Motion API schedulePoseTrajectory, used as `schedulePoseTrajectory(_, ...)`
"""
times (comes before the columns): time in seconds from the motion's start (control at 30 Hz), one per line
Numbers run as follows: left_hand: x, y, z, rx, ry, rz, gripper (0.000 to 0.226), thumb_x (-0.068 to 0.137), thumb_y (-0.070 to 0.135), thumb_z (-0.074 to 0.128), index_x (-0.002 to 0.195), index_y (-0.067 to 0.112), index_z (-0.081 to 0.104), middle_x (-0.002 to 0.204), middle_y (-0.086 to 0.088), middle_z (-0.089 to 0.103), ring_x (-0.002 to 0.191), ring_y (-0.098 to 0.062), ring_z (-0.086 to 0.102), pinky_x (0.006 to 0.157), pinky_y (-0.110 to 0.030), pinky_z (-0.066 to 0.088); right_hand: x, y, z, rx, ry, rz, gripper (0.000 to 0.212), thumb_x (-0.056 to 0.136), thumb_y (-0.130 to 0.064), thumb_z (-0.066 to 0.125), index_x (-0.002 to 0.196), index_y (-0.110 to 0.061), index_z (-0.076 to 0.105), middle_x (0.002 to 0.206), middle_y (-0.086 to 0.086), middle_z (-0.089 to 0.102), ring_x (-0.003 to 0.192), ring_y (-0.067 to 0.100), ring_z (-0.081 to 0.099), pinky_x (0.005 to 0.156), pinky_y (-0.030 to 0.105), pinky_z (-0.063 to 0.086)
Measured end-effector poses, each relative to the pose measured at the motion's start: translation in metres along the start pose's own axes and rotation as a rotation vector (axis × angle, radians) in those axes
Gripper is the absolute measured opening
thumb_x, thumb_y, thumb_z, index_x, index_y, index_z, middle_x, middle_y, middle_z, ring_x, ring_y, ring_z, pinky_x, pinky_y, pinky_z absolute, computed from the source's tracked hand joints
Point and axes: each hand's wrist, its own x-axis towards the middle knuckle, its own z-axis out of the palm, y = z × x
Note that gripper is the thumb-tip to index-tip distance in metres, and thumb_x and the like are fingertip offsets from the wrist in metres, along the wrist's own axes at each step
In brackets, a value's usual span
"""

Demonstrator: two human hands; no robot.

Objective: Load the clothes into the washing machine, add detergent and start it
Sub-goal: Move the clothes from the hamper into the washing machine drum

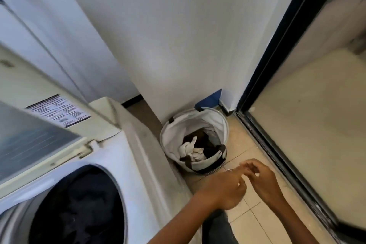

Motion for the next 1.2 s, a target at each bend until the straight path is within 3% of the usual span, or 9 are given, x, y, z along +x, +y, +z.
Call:
schedulePoseTrajectory(0.2,0.119,-0.051,0.005,-0.180,0.059,-0.272,0.040,0.098,0.019,0.036,0.138,0.021,0.040,0.133,-0.009,0.053,0.117,-0.026,0.053,0.096,-0.036,0.044,0.110,0.042,0.018,-0.115,-0.153,0.119,0.016,0.089,-0.005,0.056,0.085,-0.019,0.064,0.087,0.001,0.068,0.085,0.019,0.063,0.073,0.026,0.047)
schedulePoseTrajectory(0.33,0.163,-0.111,0.007,-0.241,0.157,-0.483,0.042,0.094,0.021,0.047,0.136,0.018,0.042,0.134,-0.010,0.050,0.119,-0.026,0.052,0.099,-0.040,0.046,0.188,0.050,0.059,-0.206,-0.281,0.106,0.022,0.090,-0.008,0.052,0.079,-0.025,0.058,0.080,-0.006,0.061,0.083,0.017,0.058,0.067,0.018,0.043)
schedulePoseTrajectory(0.47,0.196,-0.179,0.008,-0.280,0.205,-0.609,0.045,0.094,0.021,0.049,0.138,0.016,0.042,0.136,-0.010,0.049,0.121,-0.025,0.051,0.100,-0.038,0.044,0.259,0.074,0.115,-0.301,-0.380,0.094,0.020,0.089,-0.005,0.047,0.096,-0.009,0.066,0.103,0.008,0.067,0.097,0.025,0.060,0.081,0.030,0.046)
schedulePoseTrajectory(0.6,0.225,-0.250,0.019,-0.254,0.197,-0.678,0.042,0.093,0.021,0.046,0.135,0.016,0.045,0.134,-0.011,0.053,0.121,-0.026,0.051,0.101,-0.040,0.042,0.317,0.115,0.181,-0.483,-0.563,0.022,0.020,0.089,-0.009,0.050,0.106,-0.008,0.061,0.115,0.013,0.061,0.104,0.030,0.058,0.085,0.037,0.048)
schedulePoseTrajectory(0.73,0.247,-0.305,0.035,-0.241,0.211,-0.705,0.036,0.093,0.021,0.046,0.129,0.017,0.052,0.130,-0.007,0.057,0.119,-0.024,0.053,0.101,-0.042,0.043,0.357,0.157,0.249,-0.628,-0.709,0.005,0.038,0.090,-0.016,0.053,0.127,-0.013,0.049,0.132,0.013,0.049,0.116,0.032,0.051,0.091,0.042,0.046)
schedulePoseTrajectory(0.97,0.262,-0.349,0.075,-0.029,0.267,-0.758,0.024,0.095,0.026,0.045,0.112,0.026,0.062,0.115,0.004,0.064,0.106,-0.017,0.058,0.092,-0.036,0.044,0.396,0.206,0.358,-0.936,-0.764,-0.193,0.069,0.085,-0.012,0.060,0.145,-0.014,0.024,0.154,0.009,0.019,0.138,0.035,0.020,0.109,0.051,0.025)
schedulePoseTrajectory(1.07,0.272,-0.348,0.084,0.027,0.339,-0.760,0.024,0.096,0.027,0.043,0.110,0.025,0.063,0.111,0.004,0.066,0.102,-0.017,0.060,0.088,-0.034,0.043,0.397,0.235,0.375,-1.067,-0.869,-0.309,0.084,0.087,-0.013,0.060,0.150,-0.028,0.006,0.159,0.007,-0.001,0.142,0.037,0.012,0.111,0.053,0.020)
schedulePoseTrajectory(1.13,0.279,-0.348,0.086,-0.001,0.377,-0.755,0.026,0.097,0.030,0.041,0.108,0.024,0.064,0.108,0.003,0.067,0.098,-0.017,0.061,0.086,-0.035,0.047,0.393,0.260,0.372,-1.135,-0.935,-0.298,0.086,0.087,-0.027,0.062,0.148,-0.039,0.004,0.159,0.006,0.001,0.142,0.036,0.016,0.109,0.051,0.023)
schedulePoseTrajectory(1.2,0.282,-0.349,0.087,-0.041,0.390,-0.776,0.027,0.098,0.031,0.040,0.108,0.024,0.063,0.107,0.003,0.066,0.097,-0.016,0.061,0.086,-0.034,0.049,0.389,0.289,0.361,-1.070,-0.913,-0.160,0.081,0.084,-0.038,0.064,0.147,-0.036,0.014,0.156,0.009,0.015,0.140,0.033,0.022,0.108,0.049,0.026)
